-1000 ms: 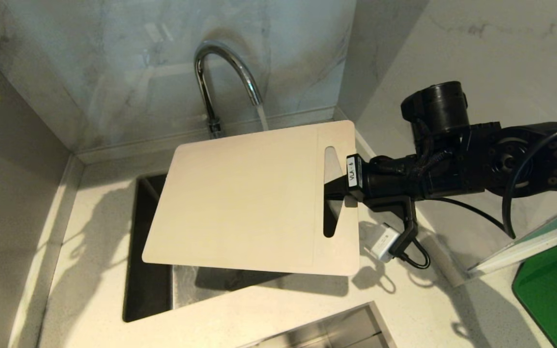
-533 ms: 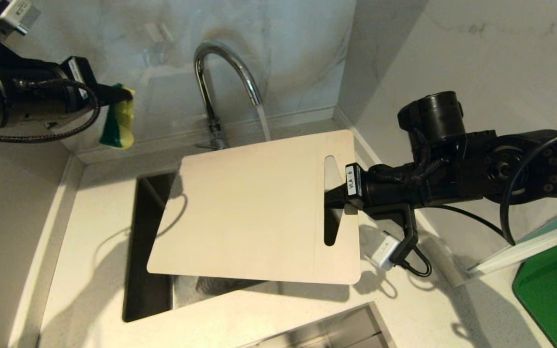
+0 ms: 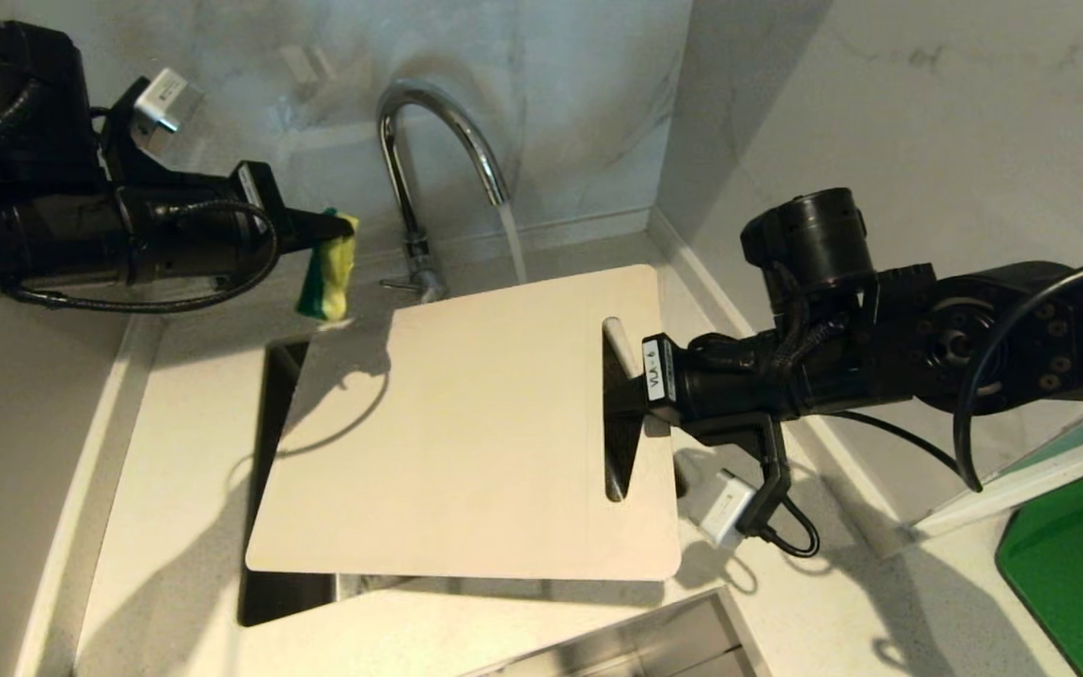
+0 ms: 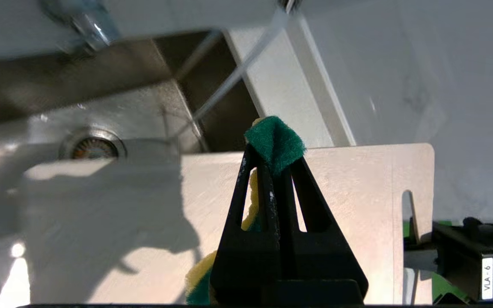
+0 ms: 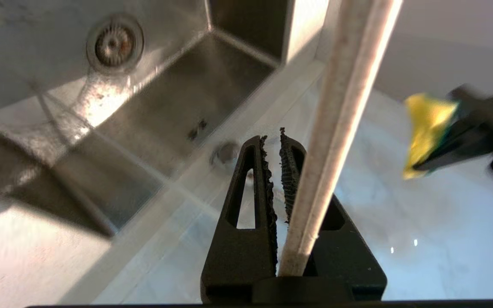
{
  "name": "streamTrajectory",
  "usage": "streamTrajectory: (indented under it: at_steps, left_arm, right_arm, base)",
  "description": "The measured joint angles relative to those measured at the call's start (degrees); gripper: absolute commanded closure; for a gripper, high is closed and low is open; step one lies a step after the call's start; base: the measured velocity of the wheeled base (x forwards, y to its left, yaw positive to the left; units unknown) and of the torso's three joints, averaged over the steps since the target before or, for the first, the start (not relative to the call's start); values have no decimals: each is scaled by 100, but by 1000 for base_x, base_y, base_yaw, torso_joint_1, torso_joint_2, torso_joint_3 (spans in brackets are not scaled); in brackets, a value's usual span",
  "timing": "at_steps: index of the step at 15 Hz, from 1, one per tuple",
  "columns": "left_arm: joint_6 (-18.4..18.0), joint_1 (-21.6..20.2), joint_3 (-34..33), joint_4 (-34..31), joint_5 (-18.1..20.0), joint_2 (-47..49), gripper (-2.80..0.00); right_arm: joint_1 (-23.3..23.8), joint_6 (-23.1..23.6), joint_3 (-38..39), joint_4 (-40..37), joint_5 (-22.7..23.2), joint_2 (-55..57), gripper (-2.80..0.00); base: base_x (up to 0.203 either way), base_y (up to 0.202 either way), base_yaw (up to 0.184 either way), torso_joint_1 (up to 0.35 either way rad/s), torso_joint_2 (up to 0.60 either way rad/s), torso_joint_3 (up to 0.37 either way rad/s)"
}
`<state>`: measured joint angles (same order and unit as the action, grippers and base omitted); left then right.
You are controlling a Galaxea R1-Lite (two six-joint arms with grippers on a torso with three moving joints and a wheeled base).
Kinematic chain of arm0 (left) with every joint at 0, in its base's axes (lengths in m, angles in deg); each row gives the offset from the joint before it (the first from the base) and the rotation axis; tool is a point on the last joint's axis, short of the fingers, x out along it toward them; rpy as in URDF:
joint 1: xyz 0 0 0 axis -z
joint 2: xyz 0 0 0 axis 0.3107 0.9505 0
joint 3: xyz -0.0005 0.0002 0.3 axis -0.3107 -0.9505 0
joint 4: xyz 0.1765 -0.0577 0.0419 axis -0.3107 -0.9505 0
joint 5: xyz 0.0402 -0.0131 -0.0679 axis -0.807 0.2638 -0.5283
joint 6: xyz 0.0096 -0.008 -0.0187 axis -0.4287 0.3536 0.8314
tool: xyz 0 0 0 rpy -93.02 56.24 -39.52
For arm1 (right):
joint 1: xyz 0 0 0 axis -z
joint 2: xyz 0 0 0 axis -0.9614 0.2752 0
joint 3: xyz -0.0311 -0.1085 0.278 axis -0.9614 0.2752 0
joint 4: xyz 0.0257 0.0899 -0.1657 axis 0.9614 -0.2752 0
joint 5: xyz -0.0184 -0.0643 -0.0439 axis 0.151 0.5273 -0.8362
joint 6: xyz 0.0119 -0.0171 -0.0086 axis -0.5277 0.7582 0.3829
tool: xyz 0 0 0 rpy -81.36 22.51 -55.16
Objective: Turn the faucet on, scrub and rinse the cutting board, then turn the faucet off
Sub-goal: Scrub the cutting board underwater
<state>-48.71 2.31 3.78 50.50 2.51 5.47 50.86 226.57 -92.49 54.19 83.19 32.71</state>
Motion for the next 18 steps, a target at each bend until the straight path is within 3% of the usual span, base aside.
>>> streamTrajectory:
  at_steps: [4,9,18]
  left_arm:
    - [318,395,110,26,4,302,0]
    - [329,492,116,1,320,491,0]
    - [183,769,99,-494,212,699,0]
  right_arm:
    - [-193,2,179,4,-122,-37,0]
    - [-243,-67,527,439,-121,-48,0]
    - [-238,-130,583,494,-113,-39,0]
  base:
    - [0,0,0,0,0,0]
    - [0,0,0,0,0,0]
    - [0,0,0,0,0,0]
